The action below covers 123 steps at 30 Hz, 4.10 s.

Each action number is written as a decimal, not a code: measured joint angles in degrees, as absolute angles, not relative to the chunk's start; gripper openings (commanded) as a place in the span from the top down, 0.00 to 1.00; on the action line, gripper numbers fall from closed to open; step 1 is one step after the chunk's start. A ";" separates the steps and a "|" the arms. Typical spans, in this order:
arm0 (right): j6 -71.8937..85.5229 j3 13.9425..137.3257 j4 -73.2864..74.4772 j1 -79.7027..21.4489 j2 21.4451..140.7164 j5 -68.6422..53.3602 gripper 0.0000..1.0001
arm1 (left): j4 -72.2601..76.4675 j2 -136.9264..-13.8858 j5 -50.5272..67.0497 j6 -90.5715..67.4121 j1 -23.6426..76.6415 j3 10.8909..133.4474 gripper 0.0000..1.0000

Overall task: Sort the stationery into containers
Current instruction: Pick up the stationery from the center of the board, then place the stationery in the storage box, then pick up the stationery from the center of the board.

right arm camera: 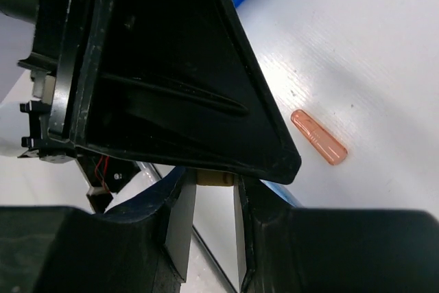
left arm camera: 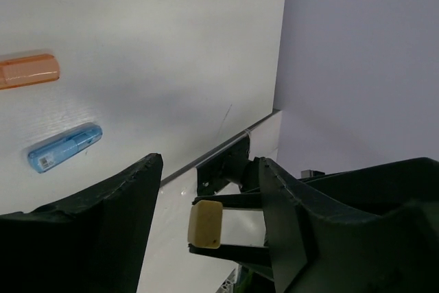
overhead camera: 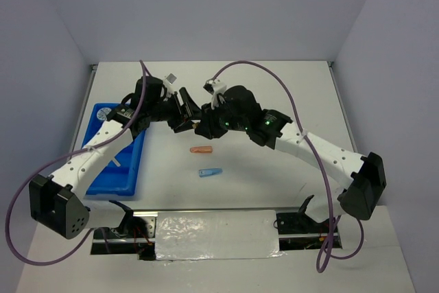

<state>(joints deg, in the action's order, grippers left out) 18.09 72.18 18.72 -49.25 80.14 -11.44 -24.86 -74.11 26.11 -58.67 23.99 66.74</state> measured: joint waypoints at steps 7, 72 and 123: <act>18.46 73.91 22.02 -48.31 82.06 -11.16 0.78 | -23.03 -75.05 25.58 -60.01 24.93 66.78 0.41; 26.37 62.67 22.72 -33.12 72.97 -11.16 0.00 | -46.13 -63.46 0.60 -53.04 -23.66 56.49 1.00; -8.82 63.11 22.55 -58.96 103.50 2.28 0.62 | -48.47 -60.51 16.97 -37.19 -11.09 59.59 0.01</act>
